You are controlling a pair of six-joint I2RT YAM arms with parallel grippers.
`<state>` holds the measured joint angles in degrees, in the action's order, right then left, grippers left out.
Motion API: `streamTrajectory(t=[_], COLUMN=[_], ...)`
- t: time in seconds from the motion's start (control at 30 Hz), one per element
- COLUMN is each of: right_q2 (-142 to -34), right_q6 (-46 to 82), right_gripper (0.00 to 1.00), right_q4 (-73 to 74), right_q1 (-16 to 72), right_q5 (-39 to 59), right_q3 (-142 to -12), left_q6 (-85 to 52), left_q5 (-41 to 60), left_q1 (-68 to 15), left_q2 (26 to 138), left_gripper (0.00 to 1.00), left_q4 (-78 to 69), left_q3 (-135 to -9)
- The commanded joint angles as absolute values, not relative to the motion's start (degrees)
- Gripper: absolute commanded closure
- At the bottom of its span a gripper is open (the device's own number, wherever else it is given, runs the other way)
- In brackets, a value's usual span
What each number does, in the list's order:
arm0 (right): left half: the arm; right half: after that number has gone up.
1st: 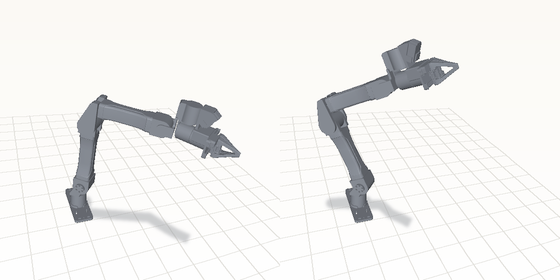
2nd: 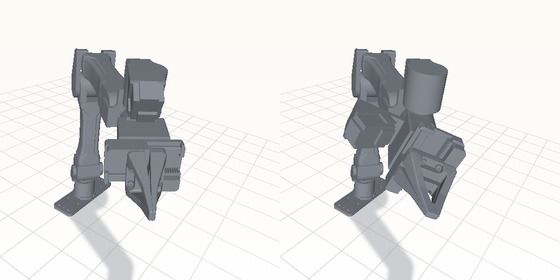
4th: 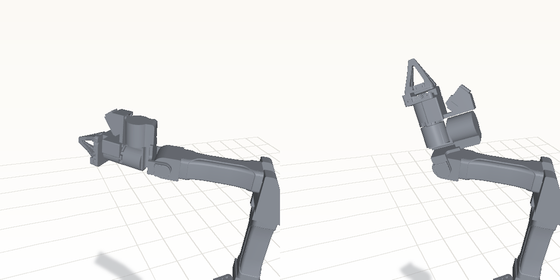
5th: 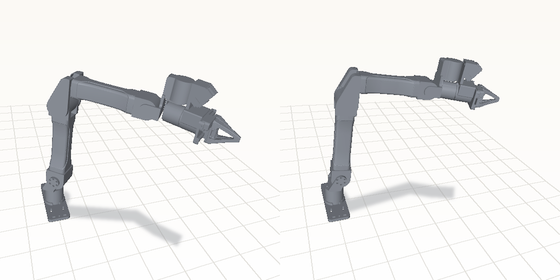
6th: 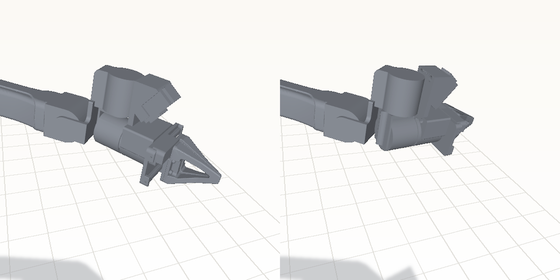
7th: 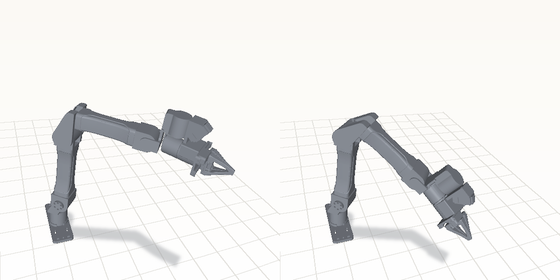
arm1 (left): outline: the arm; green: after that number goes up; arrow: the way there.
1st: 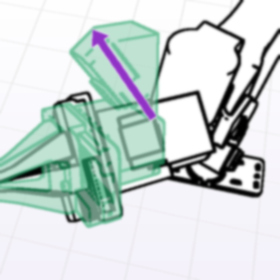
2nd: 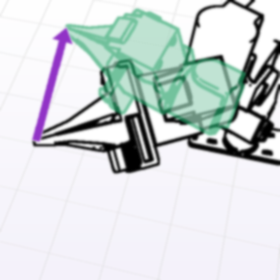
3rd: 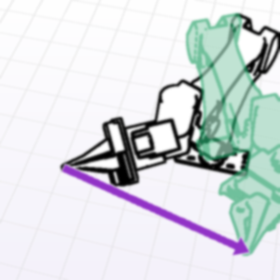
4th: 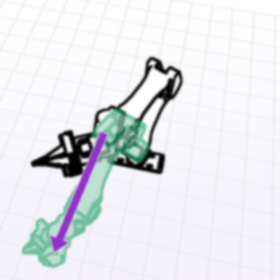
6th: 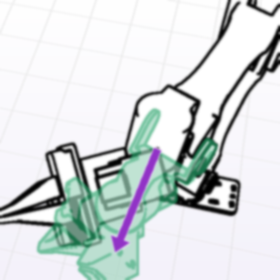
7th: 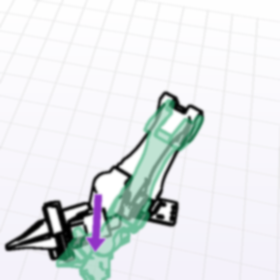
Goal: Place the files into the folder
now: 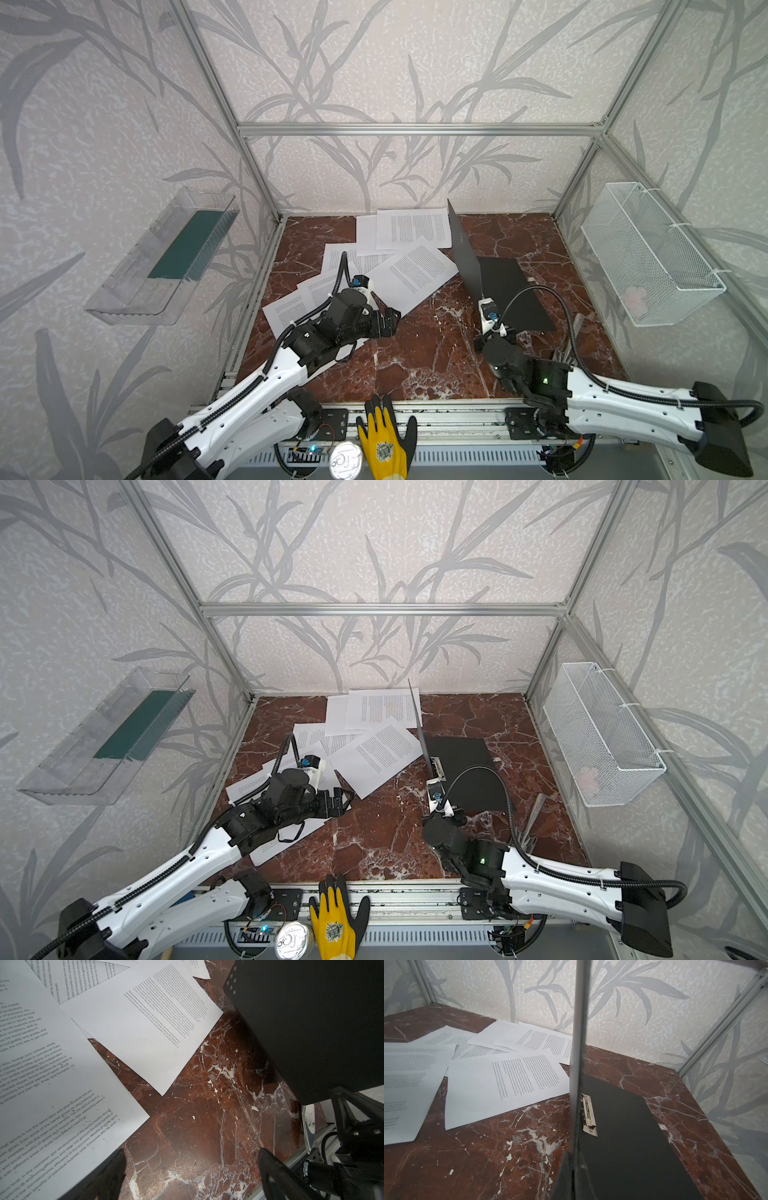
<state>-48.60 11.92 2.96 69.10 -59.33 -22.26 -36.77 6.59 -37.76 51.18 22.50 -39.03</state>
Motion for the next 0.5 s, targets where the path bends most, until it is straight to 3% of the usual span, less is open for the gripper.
streamTrajectory(t=[0.0,0.13,0.47], right_q2=[-51.98,-58.43,-70.80], right_q6=[8.91,8.70,17.10], right_gripper=[1.00,1.00,1.00], right_q4=[7.33,8.19,2.77], right_q1=[73.56,78.52,84.15], right_q5=[-71.30,-77.54,-81.98], right_q3=[-24.55,-25.80,-29.62], left_q6=[-37.88,-37.45,-36.84], left_q5=[8.57,8.89,7.44], left_q1=[-36.98,-36.05,-34.38], left_q2=[50.63,50.03,46.39], left_gripper=[0.01,0.01,0.01], left_q4=[24.58,25.84,28.86], left_q3=[-41.27,-42.20,-42.73])
